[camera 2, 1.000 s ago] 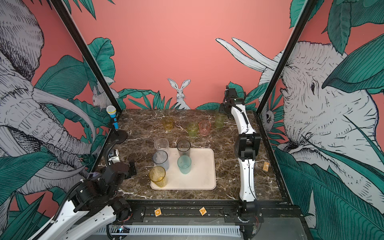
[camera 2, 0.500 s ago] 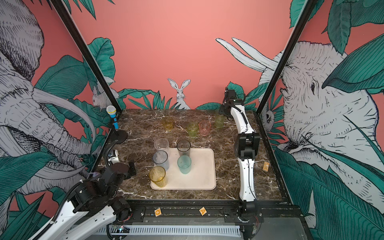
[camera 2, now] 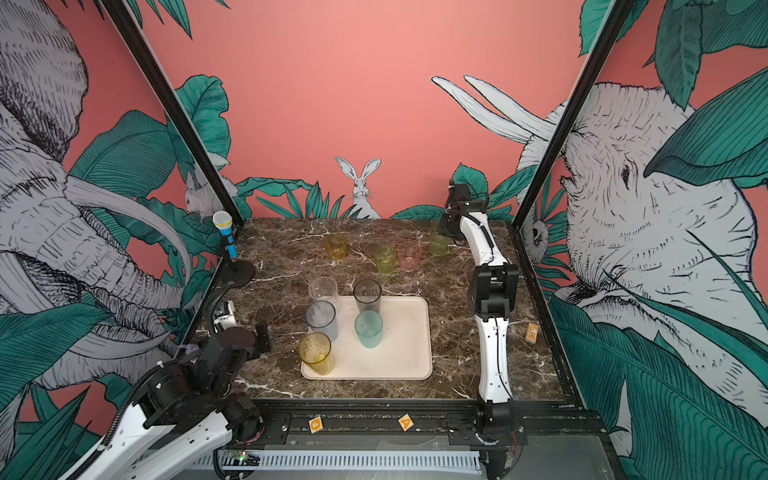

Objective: Place the glasses into the tray
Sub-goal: 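Lower the right gripper around the tall green cup's rim and close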

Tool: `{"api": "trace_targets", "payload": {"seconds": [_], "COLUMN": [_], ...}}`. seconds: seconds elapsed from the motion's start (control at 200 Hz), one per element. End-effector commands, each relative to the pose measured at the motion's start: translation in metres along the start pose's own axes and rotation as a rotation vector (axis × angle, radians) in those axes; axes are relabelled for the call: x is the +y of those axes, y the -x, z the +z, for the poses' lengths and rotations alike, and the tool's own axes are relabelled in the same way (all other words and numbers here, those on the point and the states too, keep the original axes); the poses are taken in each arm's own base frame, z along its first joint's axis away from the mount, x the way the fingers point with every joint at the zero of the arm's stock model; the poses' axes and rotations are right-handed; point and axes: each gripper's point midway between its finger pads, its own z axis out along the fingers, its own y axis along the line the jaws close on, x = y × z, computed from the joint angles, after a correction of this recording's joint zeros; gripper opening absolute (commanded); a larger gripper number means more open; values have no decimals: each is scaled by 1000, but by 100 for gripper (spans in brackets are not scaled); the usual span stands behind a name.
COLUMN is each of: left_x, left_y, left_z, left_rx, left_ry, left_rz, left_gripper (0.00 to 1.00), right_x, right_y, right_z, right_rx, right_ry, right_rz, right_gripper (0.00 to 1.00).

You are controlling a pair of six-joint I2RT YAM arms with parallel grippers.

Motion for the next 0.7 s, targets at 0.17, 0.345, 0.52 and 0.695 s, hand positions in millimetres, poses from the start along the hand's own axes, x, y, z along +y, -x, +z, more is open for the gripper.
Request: {"api": "trace_targets", "payload": {"seconds": [0.17, 0.345, 0.52, 0.695], "left_x": [7, 6, 7, 7], "left_y": [-6, -7, -6, -6], "left_z": [2, 2, 1, 1], "left_rx": [9, 13, 13, 13], "left_ry": [27, 26, 25, 27], "left_rz": [-14, -18, -19, -19], "left_gripper": [97, 97, 97, 97], "right_x": [-6, -4, -5, -6], "right_y": [-7, -8, -10, -10], "right_z": [6, 4, 1, -6], "right_rx": [27, 30, 40, 43], "right_ry": [-12, -1, -4, -7], "right_rz": [-5, -19, -30, -46], "right_gripper": [27, 20, 12, 6]}}
